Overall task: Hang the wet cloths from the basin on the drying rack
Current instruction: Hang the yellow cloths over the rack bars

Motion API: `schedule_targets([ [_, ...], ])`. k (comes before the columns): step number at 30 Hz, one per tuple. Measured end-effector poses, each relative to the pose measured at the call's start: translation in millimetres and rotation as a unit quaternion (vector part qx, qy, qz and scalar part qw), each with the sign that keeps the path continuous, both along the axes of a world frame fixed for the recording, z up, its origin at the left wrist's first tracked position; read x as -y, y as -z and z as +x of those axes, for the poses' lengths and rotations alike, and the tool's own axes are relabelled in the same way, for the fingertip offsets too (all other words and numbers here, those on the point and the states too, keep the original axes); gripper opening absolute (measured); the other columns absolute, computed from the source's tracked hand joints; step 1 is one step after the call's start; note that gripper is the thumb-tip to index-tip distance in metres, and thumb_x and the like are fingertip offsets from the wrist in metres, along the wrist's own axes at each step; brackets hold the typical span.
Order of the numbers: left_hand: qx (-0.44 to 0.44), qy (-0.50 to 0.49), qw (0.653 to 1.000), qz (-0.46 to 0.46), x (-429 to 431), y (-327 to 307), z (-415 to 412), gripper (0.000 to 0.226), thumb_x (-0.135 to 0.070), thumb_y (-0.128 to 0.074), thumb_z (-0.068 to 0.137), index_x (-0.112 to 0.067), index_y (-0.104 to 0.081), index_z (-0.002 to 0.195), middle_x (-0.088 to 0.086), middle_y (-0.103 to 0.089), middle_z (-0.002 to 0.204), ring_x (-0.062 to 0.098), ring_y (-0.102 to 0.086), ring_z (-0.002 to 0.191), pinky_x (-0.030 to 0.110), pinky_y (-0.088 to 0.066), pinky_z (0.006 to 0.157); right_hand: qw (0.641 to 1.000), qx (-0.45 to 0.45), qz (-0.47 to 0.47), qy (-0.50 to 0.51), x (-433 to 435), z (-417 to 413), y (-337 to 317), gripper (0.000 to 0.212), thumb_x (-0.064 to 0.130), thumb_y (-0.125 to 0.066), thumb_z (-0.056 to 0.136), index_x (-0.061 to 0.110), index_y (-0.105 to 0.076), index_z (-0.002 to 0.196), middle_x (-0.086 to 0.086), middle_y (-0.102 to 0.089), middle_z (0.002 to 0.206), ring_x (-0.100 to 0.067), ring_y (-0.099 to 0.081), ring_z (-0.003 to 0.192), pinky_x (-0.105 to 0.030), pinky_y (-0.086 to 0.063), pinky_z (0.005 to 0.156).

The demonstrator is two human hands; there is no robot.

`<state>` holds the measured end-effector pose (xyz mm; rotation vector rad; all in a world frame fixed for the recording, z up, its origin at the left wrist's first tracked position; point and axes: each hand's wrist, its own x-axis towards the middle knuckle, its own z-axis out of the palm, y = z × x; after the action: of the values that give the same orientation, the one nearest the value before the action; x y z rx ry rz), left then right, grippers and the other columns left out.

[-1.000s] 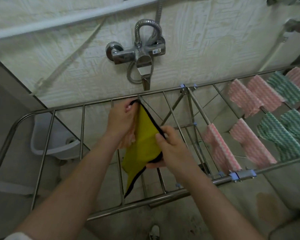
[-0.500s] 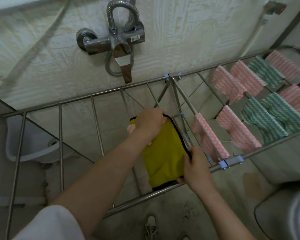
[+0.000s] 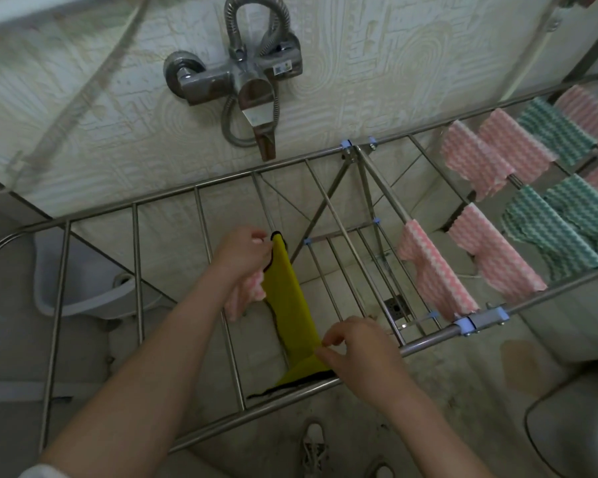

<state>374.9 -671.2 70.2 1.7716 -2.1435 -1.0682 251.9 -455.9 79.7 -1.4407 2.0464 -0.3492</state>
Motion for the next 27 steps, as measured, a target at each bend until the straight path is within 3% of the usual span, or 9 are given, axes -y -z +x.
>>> schedule_targets([
  [4, -0.095, -0.038, 0.993, 0.061, 3.9, 2.6, -3.4, 0.032, -0.028, -0.065, 0.087, -0.014, -0.065, 0.116, 0.007, -0.063, 0.12, 0.02, -0.059, 0.104, 0.028, -0.043, 0.085, 1.0, -0.026, 0.01, 0.004, 1.0, 2.8, -2.4, 0.033, 0.049, -0.064, 0.084, 0.017, -0.071, 0.082, 0.0, -0.069, 0.087, -0.016, -0.058, 0.089, -0.036, -0.051, 0.078],
  [7, -0.077, -0.033, 0.995, 0.048, 6.8, 2.2, -2.6, 0.022, -0.029, -0.067, 0.086, -0.013, -0.069, 0.1, 0.005, -0.065, 0.1, 0.014, -0.059, 0.083, 0.028, -0.044, 0.074, 0.998, -0.055, 0.011, -0.017, 0.4, 3.5, -5.0, 0.035, 0.048, -0.064, 0.084, 0.014, -0.07, 0.077, -0.002, -0.067, 0.082, -0.018, -0.059, 0.081, -0.034, -0.051, 0.072],
  [10, -0.033, -0.013, 0.999, -0.033, 10.4, 1.0, -7.8, 0.013, -0.027, -0.06, 0.089, -0.016, -0.065, 0.087, 0.006, -0.065, 0.089, 0.022, -0.061, 0.083, 0.029, -0.042, 0.068, 0.998, -0.057, -0.004, -0.025, -2.1, 4.2, -6.3, 0.032, 0.047, -0.063, 0.085, 0.016, -0.07, 0.082, 0.0, -0.063, 0.088, -0.017, -0.056, 0.085, -0.031, -0.047, 0.073],
  [13, 0.013, -0.023, 0.993, -0.114, 15.2, -1.7, -12.8, 0.016, -0.029, -0.049, 0.094, -0.018, -0.06, 0.092, 0.007, -0.063, 0.095, 0.024, -0.057, 0.082, 0.031, -0.039, 0.067, 0.998, -0.053, -0.012, -0.03, -4.9, 4.7, -6.6, 0.03, 0.045, -0.062, 0.086, 0.016, -0.069, 0.086, 0.0, -0.061, 0.092, -0.017, -0.056, 0.089, -0.032, -0.047, 0.075],
  [18, 0.047, -0.026, 0.99, -0.133, 17.9, 0.7, -20.9, 0.022, -0.032, -0.044, 0.097, -0.014, -0.057, 0.103, 0.009, -0.061, 0.103, 0.023, -0.055, 0.085, 0.034, -0.041, 0.071, 0.999, -0.034, -0.004, -0.018, -6.1, 3.4, -8.8, 0.024, 0.046, -0.063, 0.086, 0.024, -0.068, 0.094, 0.006, -0.063, 0.096, -0.013, -0.056, 0.092, -0.029, -0.048, 0.078],
  [21, 0.055, -0.037, 0.987, -0.146, 15.0, 0.4, -25.0, 0.024, -0.031, -0.042, 0.099, -0.012, -0.056, 0.104, 0.009, -0.061, 0.105, 0.024, -0.056, 0.09, 0.035, -0.04, 0.072, 0.999, -0.016, 0.048, -0.017, -4.8, 2.0, -11.4, 0.027, 0.047, -0.065, 0.082, 0.021, -0.07, 0.083, 0.004, -0.067, 0.084, -0.015, -0.062, 0.083, -0.032, -0.052, 0.075],
  [23, 0.065, -0.032, 0.986, -0.153, 14.4, -1.7, -28.5, 0.026, -0.03, -0.04, 0.1, -0.01, -0.056, 0.103, 0.01, -0.06, 0.102, 0.021, -0.053, 0.082, 0.033, -0.037, 0.068, 0.997, -0.025, 0.073, -0.03, -4.4, 3.3, -11.6, 0.031, 0.046, -0.065, 0.081, 0.018, -0.068, 0.068, 0.001, -0.065, 0.073, -0.018, -0.062, 0.077, -0.032, -0.053, 0.073],
  [27, 0.097, -0.013, 0.982, -0.163, 17.1, -6.0, -36.3, 0.028, -0.029, -0.036, 0.101, -0.009, -0.055, 0.103, 0.009, -0.059, 0.098, 0.018, -0.049, 0.068, 0.028, -0.032, 0.053, 0.996, -0.042, 0.071, -0.018, -3.2, 4.1, -8.0, 0.029, 0.047, -0.061, 0.086, 0.021, -0.071, 0.076, -0.004, -0.068, 0.086, -0.021, -0.059, 0.089, -0.032, -0.049, 0.081],
])
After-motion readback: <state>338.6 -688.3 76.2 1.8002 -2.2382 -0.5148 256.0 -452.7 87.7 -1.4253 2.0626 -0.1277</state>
